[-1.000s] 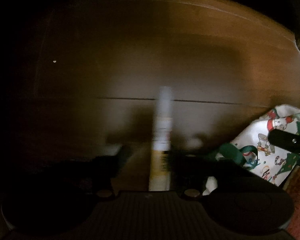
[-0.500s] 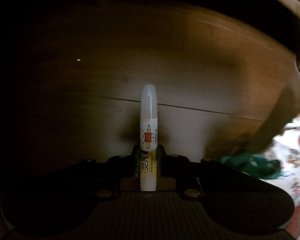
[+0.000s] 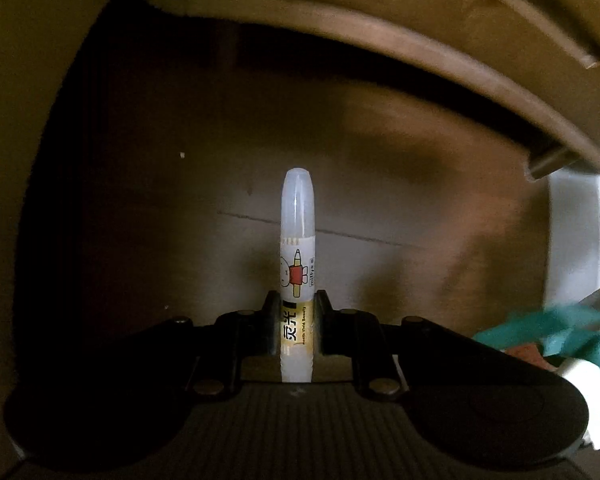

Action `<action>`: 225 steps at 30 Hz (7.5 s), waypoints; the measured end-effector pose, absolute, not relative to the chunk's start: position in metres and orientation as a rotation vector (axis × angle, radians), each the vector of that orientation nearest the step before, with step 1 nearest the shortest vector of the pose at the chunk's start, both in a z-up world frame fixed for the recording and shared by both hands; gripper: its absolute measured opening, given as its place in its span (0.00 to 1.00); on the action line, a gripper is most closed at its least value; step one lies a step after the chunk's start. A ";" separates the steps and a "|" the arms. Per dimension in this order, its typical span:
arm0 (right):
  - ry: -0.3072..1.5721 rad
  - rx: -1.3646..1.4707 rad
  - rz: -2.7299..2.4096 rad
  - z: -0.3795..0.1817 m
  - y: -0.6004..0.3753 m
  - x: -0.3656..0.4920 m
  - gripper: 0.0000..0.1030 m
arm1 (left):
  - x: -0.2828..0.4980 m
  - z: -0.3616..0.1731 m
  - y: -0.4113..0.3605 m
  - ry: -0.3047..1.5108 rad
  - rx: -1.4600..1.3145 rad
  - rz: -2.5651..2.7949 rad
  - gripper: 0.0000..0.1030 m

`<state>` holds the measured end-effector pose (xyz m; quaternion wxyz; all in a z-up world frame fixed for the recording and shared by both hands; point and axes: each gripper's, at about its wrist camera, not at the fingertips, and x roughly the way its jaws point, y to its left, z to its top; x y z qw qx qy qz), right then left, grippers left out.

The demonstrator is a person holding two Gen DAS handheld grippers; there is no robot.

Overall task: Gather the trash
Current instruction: 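Grasp the white-yellow marker with left gripper while right grasps Christmas-print bag, then lift the held marker and bag up over the teal wastebasket, then open left gripper to drop the marker while right releases the bag, then lower both grippers back down to the floor trash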

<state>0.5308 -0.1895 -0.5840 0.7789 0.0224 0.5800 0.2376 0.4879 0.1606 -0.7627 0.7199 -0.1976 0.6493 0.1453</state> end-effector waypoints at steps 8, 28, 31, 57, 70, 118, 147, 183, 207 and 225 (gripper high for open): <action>1.093 0.078 0.682 -0.527 -0.204 0.500 0.19 | 0.484 -0.688 0.155 1.315 -0.421 0.271 0.16; 0.992 0.237 1.101 -0.524 -0.212 0.480 0.19 | 0.463 -0.681 0.165 1.287 -0.464 0.262 0.16; 0.962 0.329 1.131 -0.513 -0.229 0.481 0.19 | 0.464 -0.682 0.161 1.285 -0.446 0.249 0.16; 1.446 -0.099 0.650 -0.742 -0.108 0.497 0.71 | 0.464 -0.718 0.148 1.351 -0.388 0.234 0.16; 1.421 -0.203 0.766 -0.732 -0.090 0.469 0.02 | 0.465 -0.714 0.149 1.343 -0.414 0.229 0.16; 0.394 0.186 0.689 -0.196 -0.180 0.465 0.01 | 0.469 -0.219 0.127 0.620 -0.199 0.005 0.16; 0.334 -0.129 0.658 -0.123 -0.041 0.625 0.01 | 0.664 -0.137 0.121 0.545 -0.079 0.270 0.17; 0.453 -0.133 0.693 -0.121 -0.067 0.594 0.38 | 0.636 -0.138 0.105 0.636 -0.015 0.205 0.70; 0.597 -0.064 0.764 -0.242 -0.118 0.499 0.72 | 0.497 -0.247 0.104 0.700 0.000 0.025 0.74; 1.133 -0.090 0.618 -0.499 -0.137 0.519 0.99 | 0.508 -0.476 0.059 1.084 -0.140 0.029 0.81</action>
